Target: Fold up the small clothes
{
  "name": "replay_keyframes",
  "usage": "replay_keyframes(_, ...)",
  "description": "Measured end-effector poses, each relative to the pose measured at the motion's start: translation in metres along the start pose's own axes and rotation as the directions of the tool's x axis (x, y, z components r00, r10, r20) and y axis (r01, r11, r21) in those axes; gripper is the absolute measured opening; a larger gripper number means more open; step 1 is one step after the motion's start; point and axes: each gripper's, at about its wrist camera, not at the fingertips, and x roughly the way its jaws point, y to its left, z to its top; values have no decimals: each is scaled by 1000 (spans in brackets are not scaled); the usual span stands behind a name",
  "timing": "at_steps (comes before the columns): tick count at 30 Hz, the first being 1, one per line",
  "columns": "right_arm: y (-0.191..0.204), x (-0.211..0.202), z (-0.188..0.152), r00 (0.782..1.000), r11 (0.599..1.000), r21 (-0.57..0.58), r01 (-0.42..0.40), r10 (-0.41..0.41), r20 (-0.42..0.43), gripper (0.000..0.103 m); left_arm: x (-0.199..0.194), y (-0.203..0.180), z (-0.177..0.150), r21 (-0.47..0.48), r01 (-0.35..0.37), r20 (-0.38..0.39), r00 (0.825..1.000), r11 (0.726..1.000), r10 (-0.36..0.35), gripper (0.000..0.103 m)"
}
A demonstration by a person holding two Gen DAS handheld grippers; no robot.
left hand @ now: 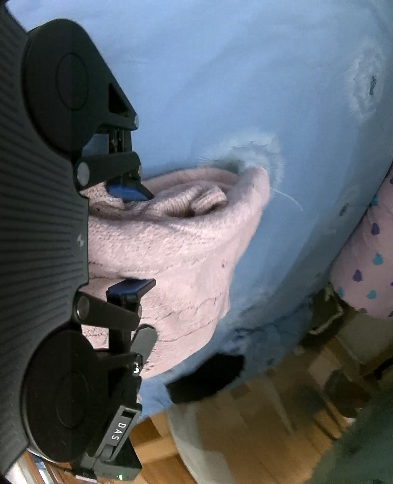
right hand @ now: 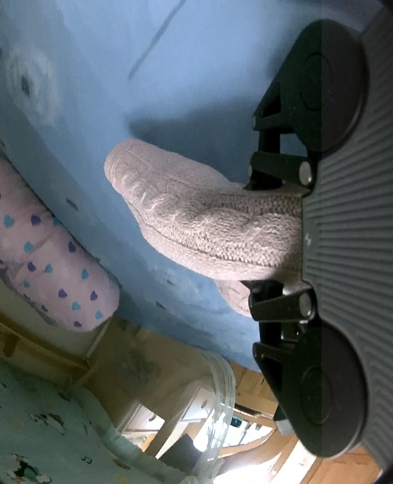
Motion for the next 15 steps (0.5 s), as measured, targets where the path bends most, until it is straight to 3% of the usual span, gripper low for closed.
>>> replay_keyframes(6,-34,-11,-28,994,993,14,113,-113,1,60,-11,-22,-17,136,-139,16,990,981,138,61)
replay_keyframes(12,-24,-33,-46,986,989,-57,137,-130,105,61,-38,-29,-24,200,-236,87,971,951,223,63)
replay_keyframes(15,-17,-52,-55,972,981,-109,160,-138,188,60,-43,-29,-32,239,-302,112,953,923,283,63)
